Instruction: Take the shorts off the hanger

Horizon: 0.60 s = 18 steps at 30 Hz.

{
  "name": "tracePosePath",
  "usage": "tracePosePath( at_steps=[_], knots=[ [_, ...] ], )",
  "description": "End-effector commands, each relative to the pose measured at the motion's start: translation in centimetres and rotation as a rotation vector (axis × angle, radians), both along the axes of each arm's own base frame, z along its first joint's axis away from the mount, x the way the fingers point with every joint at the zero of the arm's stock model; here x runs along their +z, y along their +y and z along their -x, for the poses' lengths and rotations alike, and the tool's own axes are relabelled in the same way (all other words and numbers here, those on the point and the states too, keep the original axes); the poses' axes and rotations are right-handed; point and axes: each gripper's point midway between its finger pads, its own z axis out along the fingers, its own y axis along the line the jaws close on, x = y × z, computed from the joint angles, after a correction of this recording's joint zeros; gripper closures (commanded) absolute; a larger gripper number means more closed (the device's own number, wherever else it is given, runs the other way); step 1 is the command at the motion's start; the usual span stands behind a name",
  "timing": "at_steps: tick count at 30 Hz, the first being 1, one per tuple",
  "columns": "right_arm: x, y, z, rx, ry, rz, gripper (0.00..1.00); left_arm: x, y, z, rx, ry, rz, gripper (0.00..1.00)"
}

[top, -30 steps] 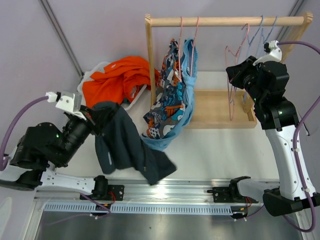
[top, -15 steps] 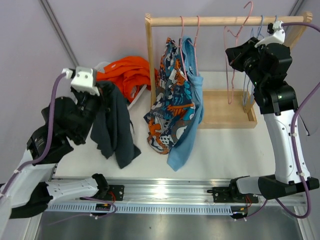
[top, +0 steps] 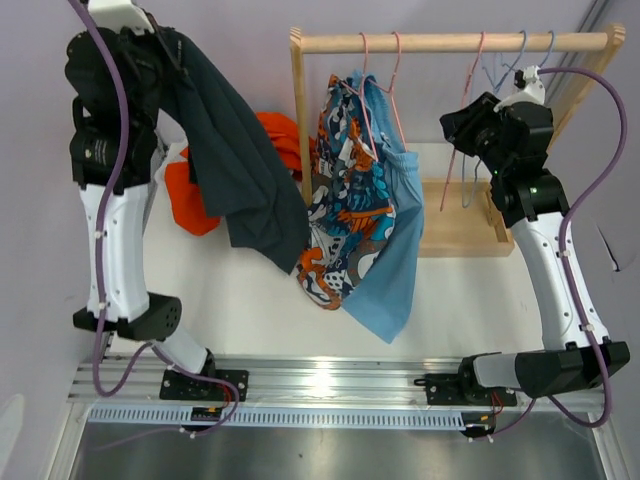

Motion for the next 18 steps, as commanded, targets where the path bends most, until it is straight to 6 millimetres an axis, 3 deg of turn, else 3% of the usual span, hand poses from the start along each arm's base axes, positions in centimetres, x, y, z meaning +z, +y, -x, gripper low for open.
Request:
tracePosePath(
  at_steps=[1,2,3,4,6,7,10,11,13,14,17,18],
  knots=[
    [-0.8,-0.2,1.7,0.015,0.016,-0.039,0.59,1.2,1.9,-2.4,-0.037,-0.062,0.134,1.00],
    [-0.9,-0.2,2.0,0.015,0.015,-0.045,0.43,1.2,3.2,-3.1,-0.032,-0.075,0.148,1.00],
    [-0.5,-0.3,2.9,0.016,0.003,-0.052,0.23,-0.1,3.7,-4.4,-0.027,-0.056,0.161,1.00],
    [-0.9,-0.4,3.3,0.016,0.013,-0.050,0.17,-1.1,4.5,-6.3,-0.014,-0.049,0.174,1.00],
    [-1.0,-0.9,4.4,-0.002,0.019,-0.041,0.08,-3.0,4.4,-8.7,-0.026,-0.009,0.172,1.00],
    [-0.4,-1.1,5.7,-0.003,-0.001,-0.041,0.04,-5.5,4.3,-11.3,-0.022,0.044,0.168,1.00],
    [0.5,-1.8,8.0,-0.016,-0.030,-0.045,0.01,-10.4,3.2,-15.0,-0.072,0.154,0.192,0.94],
    [1.6,-2.0,9.6,-0.014,-0.066,-0.051,0.01,-14.0,2.4,-16.9,-0.107,0.236,0.199,0.78],
    [2.6,-2.0,11.3,0.001,-0.097,-0.056,0.01,-17.5,0.7,-18.1,-0.194,0.325,0.225,0.50],
    [3.8,-2.2,13.0,0.009,-0.136,-0.062,0.01,-21.1,0.3,-18.9,-0.206,0.414,0.241,0.01],
    [5.8,-1.3,16.3,0.093,-0.214,-0.065,0.01,-25.2,0.0,-19.0,-0.195,0.541,0.250,0.01],
    [6.5,-0.5,17.3,0.152,-0.245,-0.065,0.01,-26.3,1.0,-18.4,-0.123,0.588,0.228,0.01]
  ],
)
